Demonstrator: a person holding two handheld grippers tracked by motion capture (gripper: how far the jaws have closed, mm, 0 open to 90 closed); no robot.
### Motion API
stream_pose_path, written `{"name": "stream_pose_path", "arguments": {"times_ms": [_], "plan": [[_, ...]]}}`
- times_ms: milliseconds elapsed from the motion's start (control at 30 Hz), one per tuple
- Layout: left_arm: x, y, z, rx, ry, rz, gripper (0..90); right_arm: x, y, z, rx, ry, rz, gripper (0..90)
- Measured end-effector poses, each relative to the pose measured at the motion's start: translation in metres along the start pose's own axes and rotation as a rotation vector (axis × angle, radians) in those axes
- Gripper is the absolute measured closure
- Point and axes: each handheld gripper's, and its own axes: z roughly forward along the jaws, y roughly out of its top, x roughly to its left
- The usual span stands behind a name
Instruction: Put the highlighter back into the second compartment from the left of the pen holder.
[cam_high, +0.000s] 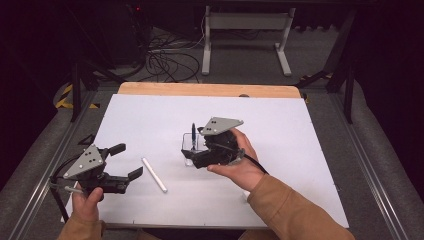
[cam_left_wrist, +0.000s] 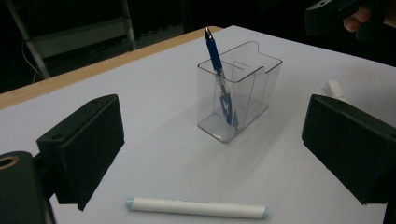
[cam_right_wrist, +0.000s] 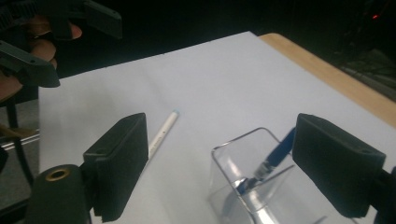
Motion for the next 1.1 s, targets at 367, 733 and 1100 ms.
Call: {"name": "stream_pose_path", "arguments": {"times_ms": [367,733,1100], "plan": [[-0.002,-0.004,-0.009,-0.005,0.017,-0.017,6.6,0.008,0.002,0.032,0.076,0.064,0.03,23.4],[-0.002,-0.006,-0.016,-0.008,0.036,-0.025,6.6,0.017,0.002,0.062,0.135,0.105,0.037,26.4],[-0.001,-0.007,-0.018,-0.009,0.037,-0.033,6.6,0.022,-0.002,0.083,0.198,0.11,0.029,27.8]]}}
